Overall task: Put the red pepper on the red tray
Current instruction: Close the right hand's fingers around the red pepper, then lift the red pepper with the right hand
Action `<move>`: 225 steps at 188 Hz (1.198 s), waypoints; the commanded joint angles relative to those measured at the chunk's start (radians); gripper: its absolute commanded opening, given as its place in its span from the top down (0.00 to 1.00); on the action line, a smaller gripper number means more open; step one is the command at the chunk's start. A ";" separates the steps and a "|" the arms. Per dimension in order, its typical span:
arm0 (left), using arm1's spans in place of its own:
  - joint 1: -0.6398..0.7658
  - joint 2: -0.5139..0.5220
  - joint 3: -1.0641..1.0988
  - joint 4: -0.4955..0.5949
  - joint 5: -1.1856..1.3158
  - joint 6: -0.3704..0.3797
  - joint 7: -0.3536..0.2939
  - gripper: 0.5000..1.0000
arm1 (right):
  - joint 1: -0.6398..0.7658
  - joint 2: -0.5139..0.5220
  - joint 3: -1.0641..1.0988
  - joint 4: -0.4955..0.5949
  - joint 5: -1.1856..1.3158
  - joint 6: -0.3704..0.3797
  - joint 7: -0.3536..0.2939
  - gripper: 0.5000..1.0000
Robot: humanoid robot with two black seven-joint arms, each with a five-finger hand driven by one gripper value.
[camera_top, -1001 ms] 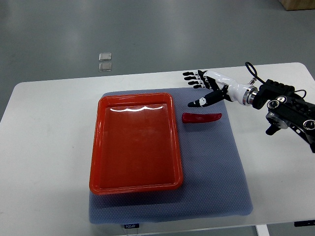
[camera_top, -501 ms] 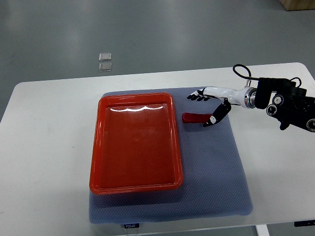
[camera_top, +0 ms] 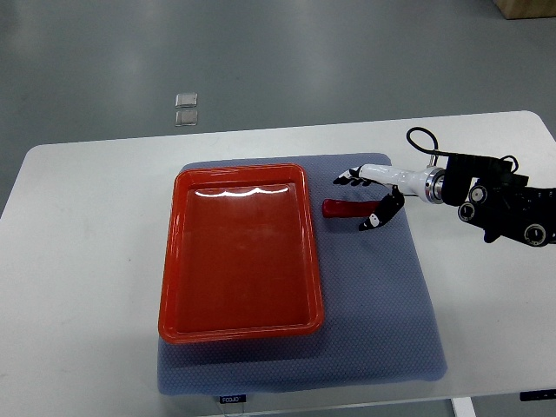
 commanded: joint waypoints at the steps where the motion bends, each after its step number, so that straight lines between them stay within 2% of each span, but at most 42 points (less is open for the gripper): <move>1: 0.000 0.000 0.000 0.000 0.000 0.000 -0.001 0.00 | -0.002 0.001 0.000 -0.015 0.000 -0.015 0.000 0.37; 82: 0.000 0.000 0.000 0.001 0.000 0.000 0.000 0.00 | -0.011 0.060 -0.006 -0.032 0.000 -0.019 0.000 0.38; 94: 0.000 0.000 0.000 0.003 0.000 0.000 -0.001 0.00 | -0.011 0.066 -0.006 -0.041 0.000 -0.025 0.000 0.42; 111: 0.000 0.000 0.000 0.003 0.000 0.000 0.000 0.00 | -0.012 0.067 -0.008 -0.041 0.000 -0.025 0.000 0.60; 146: 0.000 0.000 -0.001 0.003 0.000 0.000 0.000 0.00 | -0.016 0.076 -0.008 -0.041 -0.002 -0.032 0.003 0.79; 164: 0.002 0.000 0.000 0.003 0.000 0.000 0.000 0.00 | -0.012 0.075 -0.008 -0.041 -0.002 -0.033 0.003 0.97; 172: 0.000 0.000 -0.001 0.003 0.000 0.000 0.000 0.00 | -0.009 0.069 -0.008 -0.041 0.000 -0.029 0.003 1.00; 225: 0.002 0.000 -0.001 0.003 0.000 0.000 0.000 0.00 | 0.041 0.026 -0.005 -0.029 0.008 -0.024 0.003 1.00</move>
